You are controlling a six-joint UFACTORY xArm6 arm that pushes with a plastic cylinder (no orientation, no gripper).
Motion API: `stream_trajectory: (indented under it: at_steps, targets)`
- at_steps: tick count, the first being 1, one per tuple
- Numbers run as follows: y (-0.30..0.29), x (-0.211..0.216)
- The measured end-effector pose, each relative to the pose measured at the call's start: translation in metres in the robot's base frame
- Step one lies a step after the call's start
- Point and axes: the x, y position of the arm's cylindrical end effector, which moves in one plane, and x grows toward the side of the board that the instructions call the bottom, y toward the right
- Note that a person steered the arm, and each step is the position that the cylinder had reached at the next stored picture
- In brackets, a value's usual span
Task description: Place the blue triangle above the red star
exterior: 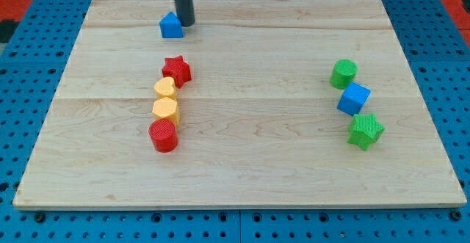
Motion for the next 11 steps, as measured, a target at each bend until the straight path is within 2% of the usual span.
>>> stream_trajectory:
  at_steps: [1,2,3,4,5,6,8,9,10,11]
  targets:
    - [-0.016,-0.017]
    - [-0.067,-0.019]
    - [-0.072,0.010]
    - [-0.059,0.011]
    - [-0.058,-0.018]
    - [-0.027,-0.023]
    - [-0.012,0.021]
    - [-0.032,0.030]
    - [-0.052,0.006]
    - [-0.085,0.014]
